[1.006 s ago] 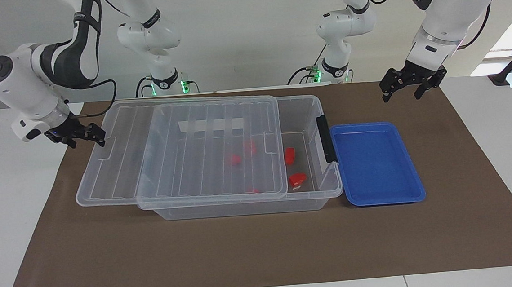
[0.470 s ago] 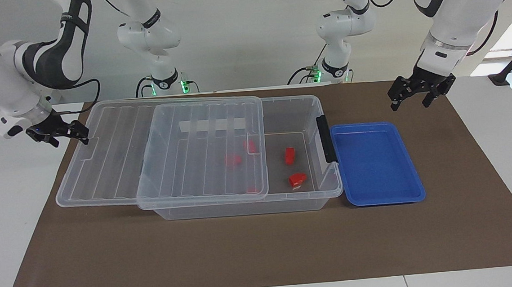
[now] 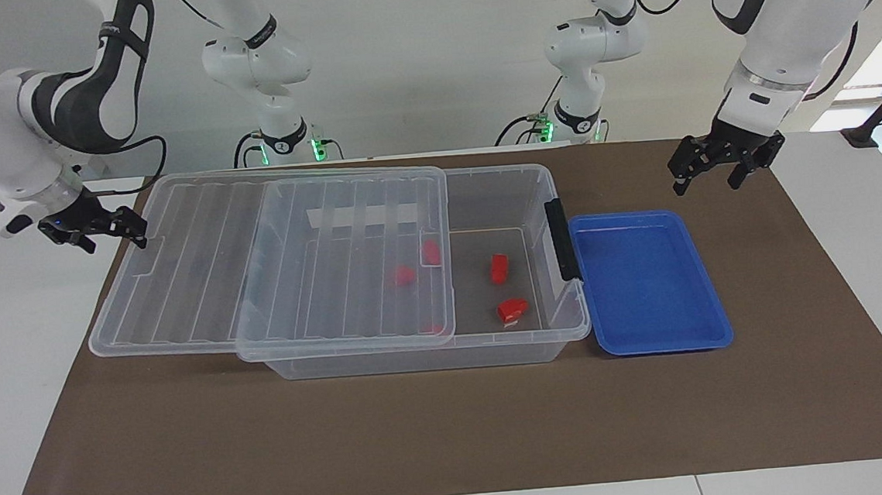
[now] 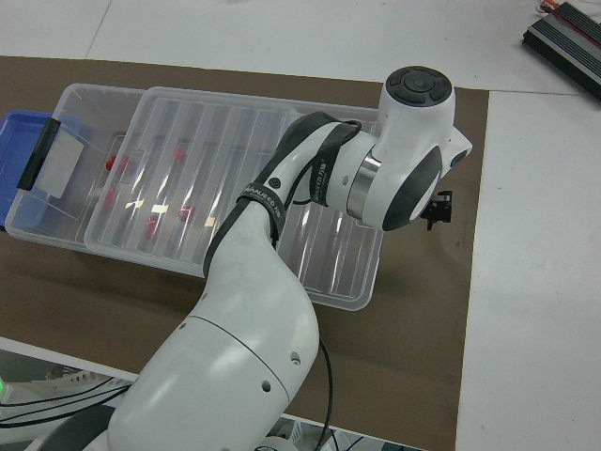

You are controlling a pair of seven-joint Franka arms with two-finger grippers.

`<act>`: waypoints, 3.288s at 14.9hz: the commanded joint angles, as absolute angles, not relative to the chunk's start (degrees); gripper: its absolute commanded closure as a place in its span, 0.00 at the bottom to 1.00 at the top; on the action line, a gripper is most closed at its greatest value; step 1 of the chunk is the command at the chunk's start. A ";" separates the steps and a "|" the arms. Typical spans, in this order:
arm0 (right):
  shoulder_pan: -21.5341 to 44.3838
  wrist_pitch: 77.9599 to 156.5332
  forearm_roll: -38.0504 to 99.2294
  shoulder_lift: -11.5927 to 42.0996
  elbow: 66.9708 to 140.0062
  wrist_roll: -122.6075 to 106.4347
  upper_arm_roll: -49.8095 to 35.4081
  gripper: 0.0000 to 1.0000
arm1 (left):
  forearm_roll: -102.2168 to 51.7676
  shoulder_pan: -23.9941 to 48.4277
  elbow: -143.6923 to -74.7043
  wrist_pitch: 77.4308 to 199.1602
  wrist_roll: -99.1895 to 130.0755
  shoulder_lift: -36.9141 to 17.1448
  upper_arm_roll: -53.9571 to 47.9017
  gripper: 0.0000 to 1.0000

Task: Place red block in blue tray from box
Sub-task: 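Reach the left gripper over the box toward a red block, then lower the left gripper and grasp the red block nearest the tray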

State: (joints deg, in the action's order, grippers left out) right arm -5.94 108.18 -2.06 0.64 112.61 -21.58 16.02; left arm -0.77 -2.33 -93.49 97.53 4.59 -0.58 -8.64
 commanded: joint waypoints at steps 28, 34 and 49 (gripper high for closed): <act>-3.78 84.90 -0.53 2.20 88.86 -4.57 2.64 0.00 | 0.09 26.81 -117.76 130.68 39.90 -8.17 -9.05 0.00; -3.78 84.64 -0.53 2.29 88.86 -4.48 2.72 0.00 | 0.09 28.30 -121.11 135.35 39.90 -10.81 -9.05 0.00; -3.87 84.73 -0.53 2.29 88.77 -4.48 2.81 0.00 | 0.18 27.77 -123.40 138.61 39.29 -10.72 -8.96 1.00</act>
